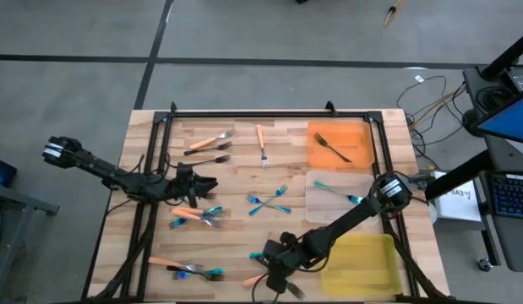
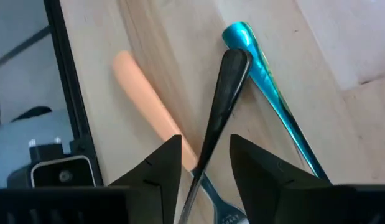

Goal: Sort silverware by color (type)
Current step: Put the black fork into the orange bin

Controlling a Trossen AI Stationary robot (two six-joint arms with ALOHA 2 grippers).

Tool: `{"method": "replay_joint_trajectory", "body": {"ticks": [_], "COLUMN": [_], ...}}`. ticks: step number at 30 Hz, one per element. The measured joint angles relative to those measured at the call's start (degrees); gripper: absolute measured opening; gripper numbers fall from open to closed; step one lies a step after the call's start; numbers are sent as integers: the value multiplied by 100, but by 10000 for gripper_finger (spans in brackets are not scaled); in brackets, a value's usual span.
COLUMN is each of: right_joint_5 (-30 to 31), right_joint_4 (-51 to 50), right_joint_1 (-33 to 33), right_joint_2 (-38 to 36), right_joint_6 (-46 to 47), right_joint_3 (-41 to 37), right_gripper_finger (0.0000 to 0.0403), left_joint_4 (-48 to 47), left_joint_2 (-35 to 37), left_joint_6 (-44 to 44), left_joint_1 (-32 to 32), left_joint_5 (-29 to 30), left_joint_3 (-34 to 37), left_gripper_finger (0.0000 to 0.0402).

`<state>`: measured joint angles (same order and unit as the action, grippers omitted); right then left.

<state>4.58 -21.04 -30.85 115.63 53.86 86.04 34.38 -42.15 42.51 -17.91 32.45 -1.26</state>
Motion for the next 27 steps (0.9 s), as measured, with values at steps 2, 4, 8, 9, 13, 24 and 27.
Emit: {"method": "replay_joint_trajectory", "body": {"ticks": [2, 4, 8, 9, 13, 24, 27], "right_joint_5": [0, 6, 17, 17, 10, 22, 15], "right_joint_4": [78, 117, 124, 121, 165, 158, 152], "right_joint_1": [-2, -2, 2, 2, 11, 13, 15], "right_joint_2": [31, 64, 177, 219, 358, 398, 398], "right_joint_6": [65, 89, 133, 161, 185, 61, 12], "right_joint_3": [0, 0, 0, 0, 0, 7, 7], "right_gripper_finger": [134, 136, 137, 137, 137, 94, 58], "left_joint_4": [0, -1, -3, -3, -4, -10, -10], "left_joint_2": [-9, -13, -11, -13, -13, -13, -13], "left_joint_6": [-1, -15, -56, -81, -148, -150, -150], "left_joint_1": [-4, -4, -4, -4, -4, -4, -4], "left_joint_5": [-39, -53, -55, -53, -55, -55, -55], "left_joint_3": [0, 0, 0, 0, 0, 0, 0], "left_gripper_finger": [103, 103, 103, 103, 103, 103, 103]}}
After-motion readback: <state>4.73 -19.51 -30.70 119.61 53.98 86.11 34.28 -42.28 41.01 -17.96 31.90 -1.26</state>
